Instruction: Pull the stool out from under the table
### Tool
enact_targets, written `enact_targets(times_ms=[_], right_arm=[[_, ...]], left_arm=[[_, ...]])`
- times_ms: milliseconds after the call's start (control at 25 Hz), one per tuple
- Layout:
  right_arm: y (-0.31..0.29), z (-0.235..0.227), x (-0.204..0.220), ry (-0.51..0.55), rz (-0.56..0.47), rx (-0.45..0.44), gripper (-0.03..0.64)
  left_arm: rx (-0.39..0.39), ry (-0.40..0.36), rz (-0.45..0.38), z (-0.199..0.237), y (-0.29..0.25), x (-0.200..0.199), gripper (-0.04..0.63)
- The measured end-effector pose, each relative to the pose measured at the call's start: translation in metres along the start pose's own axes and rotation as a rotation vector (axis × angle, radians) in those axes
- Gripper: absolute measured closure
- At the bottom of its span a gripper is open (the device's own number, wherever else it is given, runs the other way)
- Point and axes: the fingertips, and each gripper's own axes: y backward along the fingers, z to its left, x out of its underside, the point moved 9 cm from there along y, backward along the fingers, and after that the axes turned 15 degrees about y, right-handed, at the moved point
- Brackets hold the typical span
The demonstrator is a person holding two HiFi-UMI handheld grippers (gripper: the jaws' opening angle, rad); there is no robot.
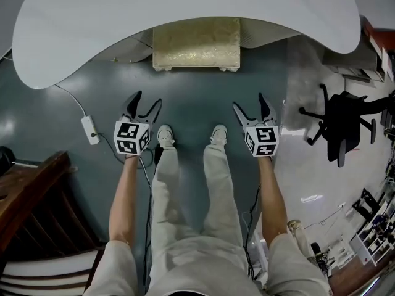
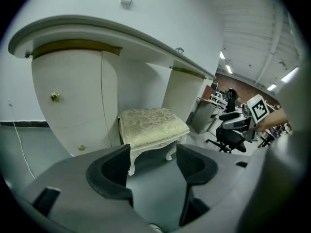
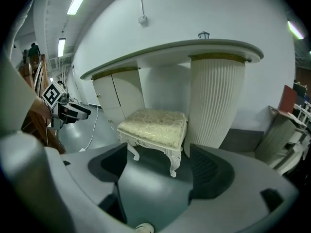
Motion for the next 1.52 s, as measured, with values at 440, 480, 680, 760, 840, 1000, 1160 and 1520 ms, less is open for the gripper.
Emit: enact_targets(times_ms=[440, 480, 680, 760, 840, 1000, 1160, 1520], right_arm=[[-0.122, -0.001, 0.097, -0.012, 0.047, -0.004, 0.217], [-0.132, -0.002, 0.104, -0.010, 0.052, -0.005, 0.216], [-0.179, -0.012, 0.123, -0.007, 0.048, 0.006, 0.211], [-0.198, -0.017, 0.127, -0.003, 0.047, 0.012, 0.209], [-0.214, -0.018, 0.131, 0.003, 0.047, 0.011, 0.209], [-0.243, -0.025, 0.138, 0.021, 0.053, 0.006, 0.209], [-0.263, -0.032, 0.138, 0.043, 0.060, 0.008, 0.214], [-0.272, -0.038, 0.137, 0.090, 0.072, 0.020, 0.367]], left_arm=[[-0.027, -0.034, 0.022, 0.064, -0.110, 0.061, 0.319], [-0.036, -0.032, 0.022, 0.070, -0.118, 0.065, 0.319], [-0.071, -0.049, 0.002, 0.092, -0.161, 0.075, 0.307], [-0.074, -0.055, 0.001, 0.098, -0.177, 0.080, 0.302], [-0.078, -0.058, 0.005, 0.105, -0.189, 0.085, 0.299], [-0.095, -0.059, -0.003, 0.115, -0.212, 0.092, 0.293], [-0.103, -0.072, -0.001, 0.120, -0.234, 0.094, 0.288], [-0.105, -0.083, -0.018, 0.124, -0.255, 0.075, 0.290]])
